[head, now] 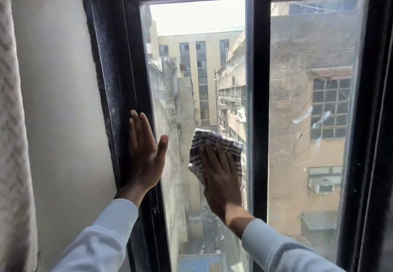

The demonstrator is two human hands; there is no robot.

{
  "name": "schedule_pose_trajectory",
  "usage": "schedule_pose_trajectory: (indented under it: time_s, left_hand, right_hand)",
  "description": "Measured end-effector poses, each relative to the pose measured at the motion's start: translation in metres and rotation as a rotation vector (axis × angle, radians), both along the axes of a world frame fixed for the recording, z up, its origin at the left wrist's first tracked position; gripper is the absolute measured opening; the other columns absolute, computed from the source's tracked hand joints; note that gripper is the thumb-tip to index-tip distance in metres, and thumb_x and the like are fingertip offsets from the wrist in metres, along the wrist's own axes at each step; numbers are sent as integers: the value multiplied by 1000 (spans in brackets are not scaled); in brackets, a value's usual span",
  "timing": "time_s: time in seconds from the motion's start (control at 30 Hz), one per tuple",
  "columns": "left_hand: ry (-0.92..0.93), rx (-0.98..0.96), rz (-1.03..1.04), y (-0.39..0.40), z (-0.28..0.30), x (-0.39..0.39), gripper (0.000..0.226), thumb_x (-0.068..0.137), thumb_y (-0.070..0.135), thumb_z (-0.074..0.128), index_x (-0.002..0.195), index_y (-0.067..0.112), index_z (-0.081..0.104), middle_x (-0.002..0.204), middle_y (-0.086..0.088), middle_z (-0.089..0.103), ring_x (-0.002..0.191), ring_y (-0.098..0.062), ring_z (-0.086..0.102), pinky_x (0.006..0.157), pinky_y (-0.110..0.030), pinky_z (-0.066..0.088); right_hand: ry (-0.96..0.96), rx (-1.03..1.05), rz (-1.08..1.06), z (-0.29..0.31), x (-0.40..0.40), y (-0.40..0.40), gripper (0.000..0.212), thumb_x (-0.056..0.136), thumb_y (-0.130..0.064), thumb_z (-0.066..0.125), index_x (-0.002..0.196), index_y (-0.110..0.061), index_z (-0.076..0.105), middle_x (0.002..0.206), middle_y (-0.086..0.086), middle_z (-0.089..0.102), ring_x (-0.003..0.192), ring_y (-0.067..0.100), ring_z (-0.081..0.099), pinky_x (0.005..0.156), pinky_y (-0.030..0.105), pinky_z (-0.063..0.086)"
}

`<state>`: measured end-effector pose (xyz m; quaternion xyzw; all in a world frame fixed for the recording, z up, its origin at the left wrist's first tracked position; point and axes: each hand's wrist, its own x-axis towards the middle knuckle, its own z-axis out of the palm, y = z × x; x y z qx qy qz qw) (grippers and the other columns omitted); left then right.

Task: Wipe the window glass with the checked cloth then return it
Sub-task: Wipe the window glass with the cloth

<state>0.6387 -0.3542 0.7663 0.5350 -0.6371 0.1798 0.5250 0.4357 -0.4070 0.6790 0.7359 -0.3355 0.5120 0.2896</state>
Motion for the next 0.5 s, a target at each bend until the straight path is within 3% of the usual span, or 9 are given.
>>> schedule_pose_trajectory:
  time_s: [0.07, 0.13, 0.17, 0.23, 0.3, 0.4, 0.5]
  left_hand:
    - [-19, 2, 36, 1, 0, 0, 101, 98, 84, 4, 174, 20, -16, 181, 2, -30, 164, -5, -35, 130, -22, -24]
    - [-40, -9, 64, -1, -2, 1, 96, 100, 82, 5, 172, 24, -19, 180, 7, -34, 165, -6, -34, 131, -23, -24]
    - [-43, -22, 71, -2, -3, 1, 94, 101, 81, 6, 171, 26, -20, 178, 10, -35, 165, -5, -33, 131, -22, -23]
    - [-31, -42, 70, -5, -3, 2, 95, 101, 81, 7, 172, 22, -18, 177, 13, -34, 165, -3, -32, 132, -23, -21]
    - [-12, -46, 64, -6, -3, 1, 99, 100, 83, 7, 173, 20, -16, 177, 14, -33, 164, -2, -32, 132, -24, -21]
    - [47, -46, 99, -4, -1, -7, 99, 102, 80, 13, 174, 17, -13, 183, 5, -24, 168, -8, -24, 138, -34, -12]
    - [60, -133, 204, 1, 5, -34, 86, 111, 56, 38, 176, 12, 1, 187, -8, -4, 174, -24, 0, 140, -48, 8]
  right_hand:
    - [260, -67, 67, -27, 3, 6, 60, 105, -8, 53, 163, -20, 47, 173, 0, 42, 160, 27, 40, 128, 56, 39]
    - [371, -207, 116, 19, -2, -8, 67, 98, -3, 64, 161, -21, 51, 168, 1, 50, 158, 28, 44, 129, 55, 38]
    - [319, -204, 69, 48, -4, -15, 65, 102, -8, 65, 163, -22, 47, 170, 1, 47, 160, 29, 41, 132, 53, 33]
    - [40, -93, -24, 79, -11, -20, 64, 107, -25, 65, 166, -22, 41, 175, 3, 39, 162, 30, 35, 134, 51, 26]
    - [-172, -26, -44, 61, -9, -10, 66, 103, -26, 71, 164, -18, 46, 170, 7, 47, 153, 34, 41, 126, 51, 38]
    - [-66, -39, -51, 25, -6, 5, 70, 87, -12, 89, 151, -18, 63, 145, 11, 70, 134, 37, 56, 106, 55, 59]
    - [-101, 27, 88, 44, -38, 8, 57, 89, 2, 82, 143, -7, 64, 141, 20, 69, 127, 38, 55, 98, 60, 60]
